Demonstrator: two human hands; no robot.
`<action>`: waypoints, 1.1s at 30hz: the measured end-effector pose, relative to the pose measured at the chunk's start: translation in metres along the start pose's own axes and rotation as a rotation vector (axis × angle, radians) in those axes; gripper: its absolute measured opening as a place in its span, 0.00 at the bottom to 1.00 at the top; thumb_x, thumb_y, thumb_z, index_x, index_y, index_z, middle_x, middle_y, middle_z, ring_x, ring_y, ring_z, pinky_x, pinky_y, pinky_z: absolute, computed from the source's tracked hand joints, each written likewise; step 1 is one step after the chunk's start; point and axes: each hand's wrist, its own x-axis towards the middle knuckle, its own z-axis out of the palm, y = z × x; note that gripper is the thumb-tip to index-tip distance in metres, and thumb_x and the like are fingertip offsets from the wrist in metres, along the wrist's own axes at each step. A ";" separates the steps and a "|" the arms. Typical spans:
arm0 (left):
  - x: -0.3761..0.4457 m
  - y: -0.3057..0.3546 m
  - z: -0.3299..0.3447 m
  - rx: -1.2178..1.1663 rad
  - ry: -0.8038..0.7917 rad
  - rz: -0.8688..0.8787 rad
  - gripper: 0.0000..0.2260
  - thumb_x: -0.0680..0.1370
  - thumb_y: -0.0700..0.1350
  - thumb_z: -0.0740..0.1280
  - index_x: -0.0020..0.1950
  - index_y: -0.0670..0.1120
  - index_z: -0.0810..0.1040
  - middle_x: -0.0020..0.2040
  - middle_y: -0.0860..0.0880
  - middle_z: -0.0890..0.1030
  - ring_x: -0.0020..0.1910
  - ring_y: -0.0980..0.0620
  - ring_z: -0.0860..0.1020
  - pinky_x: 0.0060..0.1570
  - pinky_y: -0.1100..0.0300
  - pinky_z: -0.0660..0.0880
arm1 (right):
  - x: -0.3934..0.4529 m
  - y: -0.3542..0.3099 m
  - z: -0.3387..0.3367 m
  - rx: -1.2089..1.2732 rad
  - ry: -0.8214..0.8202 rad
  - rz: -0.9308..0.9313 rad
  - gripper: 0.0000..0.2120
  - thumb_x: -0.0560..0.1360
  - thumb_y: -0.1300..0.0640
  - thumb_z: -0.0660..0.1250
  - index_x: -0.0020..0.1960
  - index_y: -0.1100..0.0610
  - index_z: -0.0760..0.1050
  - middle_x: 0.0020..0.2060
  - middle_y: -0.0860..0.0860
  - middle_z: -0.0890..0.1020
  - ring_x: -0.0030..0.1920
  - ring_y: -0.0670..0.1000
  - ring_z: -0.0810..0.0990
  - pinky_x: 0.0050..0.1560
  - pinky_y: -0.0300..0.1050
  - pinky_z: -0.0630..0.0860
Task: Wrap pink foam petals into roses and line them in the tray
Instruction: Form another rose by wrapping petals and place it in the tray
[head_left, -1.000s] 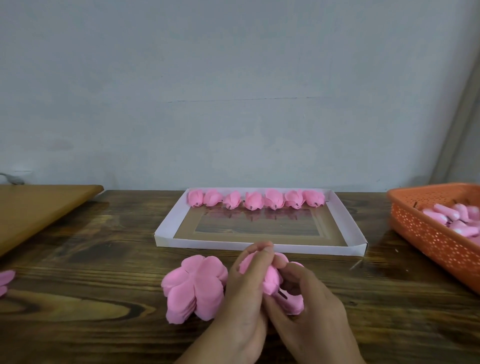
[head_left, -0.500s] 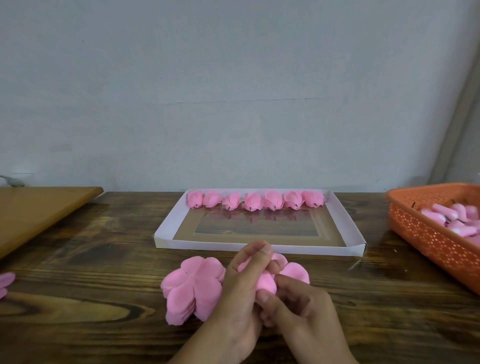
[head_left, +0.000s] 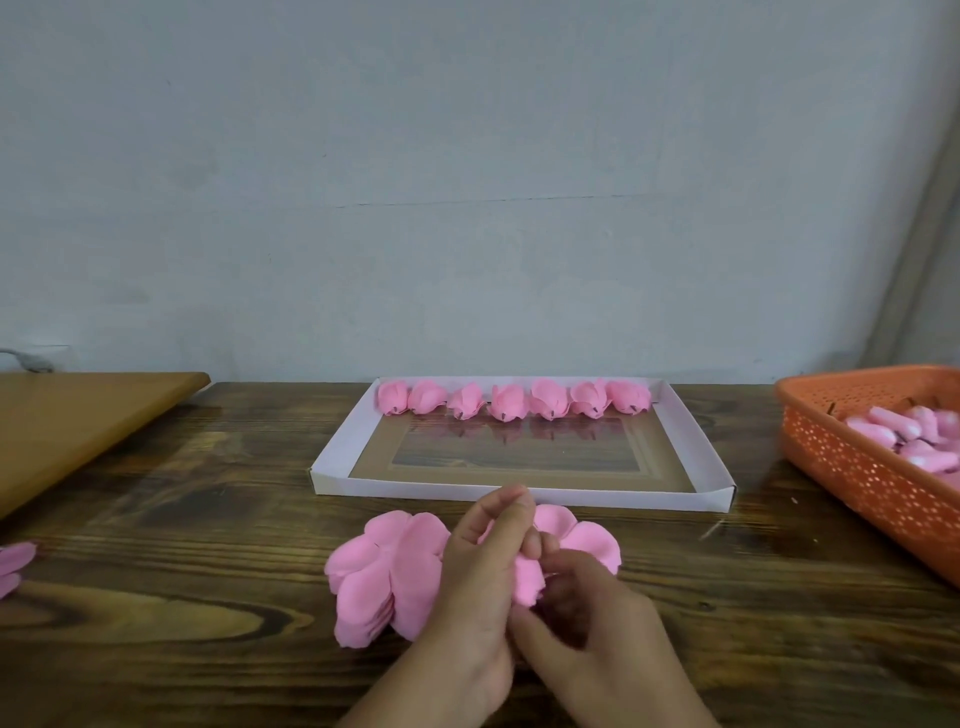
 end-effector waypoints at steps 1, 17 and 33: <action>0.000 -0.001 -0.001 -0.011 0.001 -0.004 0.05 0.69 0.47 0.75 0.43 0.50 0.83 0.30 0.48 0.75 0.28 0.49 0.75 0.32 0.58 0.75 | -0.002 0.002 0.003 -0.122 0.030 -0.137 0.18 0.69 0.49 0.75 0.54 0.33 0.76 0.46 0.27 0.81 0.44 0.33 0.82 0.46 0.26 0.75; -0.007 0.006 0.003 0.045 -0.111 0.016 0.14 0.66 0.49 0.76 0.48 0.47 0.81 0.31 0.44 0.76 0.21 0.51 0.72 0.18 0.67 0.65 | 0.003 -0.010 -0.006 0.554 -0.195 0.220 0.11 0.68 0.54 0.70 0.38 0.61 0.84 0.31 0.60 0.81 0.32 0.54 0.80 0.34 0.41 0.77; -0.001 -0.004 0.000 0.067 -0.091 0.059 0.18 0.63 0.52 0.81 0.51 0.52 0.85 0.30 0.45 0.79 0.31 0.48 0.80 0.38 0.55 0.75 | -0.005 -0.003 -0.001 0.052 -0.061 0.044 0.16 0.77 0.57 0.68 0.57 0.37 0.79 0.35 0.45 0.85 0.38 0.43 0.83 0.44 0.40 0.80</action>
